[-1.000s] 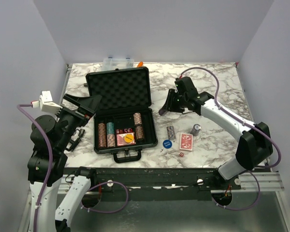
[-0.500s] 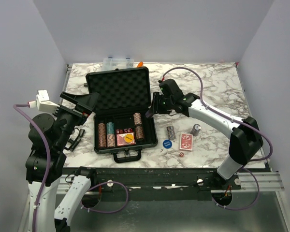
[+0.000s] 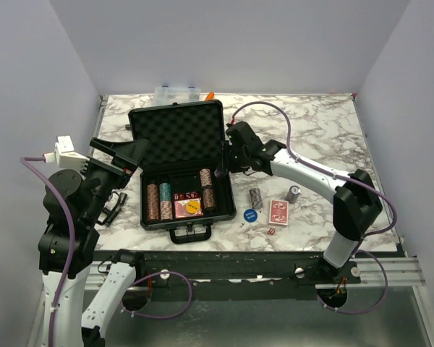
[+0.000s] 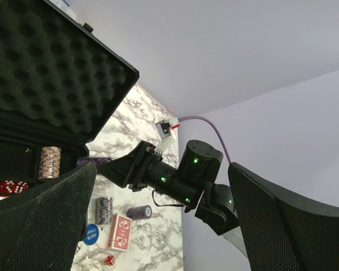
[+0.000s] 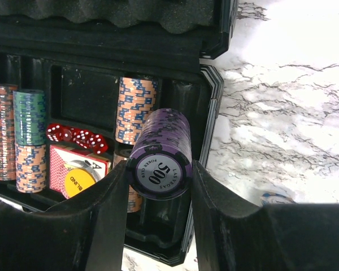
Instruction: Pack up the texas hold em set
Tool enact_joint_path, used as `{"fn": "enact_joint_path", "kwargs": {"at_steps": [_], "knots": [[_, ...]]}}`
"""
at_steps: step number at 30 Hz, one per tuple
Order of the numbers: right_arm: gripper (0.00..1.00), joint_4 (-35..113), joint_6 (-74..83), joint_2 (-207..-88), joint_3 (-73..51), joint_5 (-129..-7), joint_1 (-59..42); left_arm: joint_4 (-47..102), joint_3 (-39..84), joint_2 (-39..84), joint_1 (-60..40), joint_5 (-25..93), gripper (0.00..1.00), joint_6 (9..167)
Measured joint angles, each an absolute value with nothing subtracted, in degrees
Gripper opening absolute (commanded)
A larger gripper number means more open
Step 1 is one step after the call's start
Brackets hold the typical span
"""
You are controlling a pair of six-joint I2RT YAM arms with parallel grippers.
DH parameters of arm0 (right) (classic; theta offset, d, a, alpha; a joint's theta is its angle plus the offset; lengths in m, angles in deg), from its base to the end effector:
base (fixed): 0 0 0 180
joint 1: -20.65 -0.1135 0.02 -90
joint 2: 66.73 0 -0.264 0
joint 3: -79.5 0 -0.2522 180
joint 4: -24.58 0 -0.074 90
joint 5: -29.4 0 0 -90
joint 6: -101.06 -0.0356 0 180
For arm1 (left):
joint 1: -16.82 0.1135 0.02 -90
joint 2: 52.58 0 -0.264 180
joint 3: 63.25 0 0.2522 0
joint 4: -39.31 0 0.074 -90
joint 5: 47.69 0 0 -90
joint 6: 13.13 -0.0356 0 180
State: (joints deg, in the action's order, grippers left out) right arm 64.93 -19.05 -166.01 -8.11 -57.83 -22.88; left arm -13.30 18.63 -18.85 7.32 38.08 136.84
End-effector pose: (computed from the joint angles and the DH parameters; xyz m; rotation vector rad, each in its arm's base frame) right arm 0.2820 0.2655 0.2634 -0.2648 2.4505 0.5306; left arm 0.0764 -0.0154 0.4394 -0.6889 1.6013 -0.9711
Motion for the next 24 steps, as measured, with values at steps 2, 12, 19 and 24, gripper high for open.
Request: {"fn": "enact_joint_path", "kwargs": {"at_steps": [2, 12, 19, 24], "knots": [[0.01, 64.93, -18.85, -166.65, -7.7, -57.11, -23.54, -13.32, 18.63, -18.98, 7.32, 38.12, 0.99, 136.82], [0.01, 64.97, -18.57, -168.42, -7.02, -54.73, -25.31, -12.93, 12.36, -19.81, 6.93, 40.33, 0.99, 131.13], [0.01, 64.93, -17.48, -168.44, -6.19, -52.89, -25.75, -8.1, 5.91, -21.47, 6.93, 42.86, 0.99, 114.19], [0.01, 64.97, -16.93, -168.44, -6.19, -52.48, -25.92, -6.85, 2.46, -21.95, 6.93, 43.3, 0.99, 105.47]]}}
